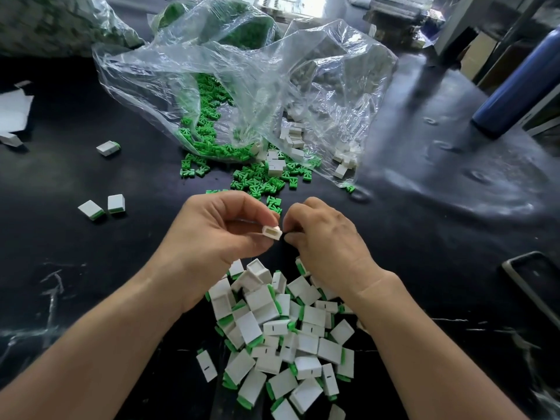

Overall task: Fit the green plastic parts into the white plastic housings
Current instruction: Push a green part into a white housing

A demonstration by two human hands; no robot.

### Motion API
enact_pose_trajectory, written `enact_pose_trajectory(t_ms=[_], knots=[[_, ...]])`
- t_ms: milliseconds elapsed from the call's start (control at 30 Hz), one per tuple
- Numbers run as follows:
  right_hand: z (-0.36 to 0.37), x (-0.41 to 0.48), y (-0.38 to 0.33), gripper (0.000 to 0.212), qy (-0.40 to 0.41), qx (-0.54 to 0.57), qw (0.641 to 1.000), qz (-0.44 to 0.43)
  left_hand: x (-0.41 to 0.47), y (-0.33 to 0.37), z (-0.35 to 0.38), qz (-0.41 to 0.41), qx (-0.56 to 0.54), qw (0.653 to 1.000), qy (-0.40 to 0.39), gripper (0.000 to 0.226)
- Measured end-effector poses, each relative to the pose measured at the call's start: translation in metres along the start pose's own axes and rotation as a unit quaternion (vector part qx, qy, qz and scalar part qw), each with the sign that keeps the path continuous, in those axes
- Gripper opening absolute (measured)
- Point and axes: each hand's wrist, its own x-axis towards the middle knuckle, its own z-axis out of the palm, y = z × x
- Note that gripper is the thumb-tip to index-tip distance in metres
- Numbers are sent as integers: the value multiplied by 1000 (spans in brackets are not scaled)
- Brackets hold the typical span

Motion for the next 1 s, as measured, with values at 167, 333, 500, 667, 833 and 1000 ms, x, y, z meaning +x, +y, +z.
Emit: enact_pose_trajectory(t_ms=[167, 333, 500, 667, 833, 1000], knots=[[-13, -6, 6, 14, 118, 232, 964, 47, 1, -1, 1, -5, -5, 1000, 3, 22], [-26, -15, 0, 27, 136, 496, 857, 22, 1, -1, 1, -13, -5, 1000, 6, 14], [-29, -23, -11, 28, 120, 515, 848, -37, 1, -2, 1, -16, -4, 1000, 2, 13], [-22, -25, -17, 31, 125, 446, 886, -29, -1, -2, 2, -29, -32, 999, -13, 18], [-22, -25, -15, 32, 128, 409, 903, -35, 0, -3, 1, -19, -15, 1000, -5, 19], [-22, -24, -14, 32, 124, 409, 904, -23, 0, -3, 1, -12, -22, 999, -21, 20]])
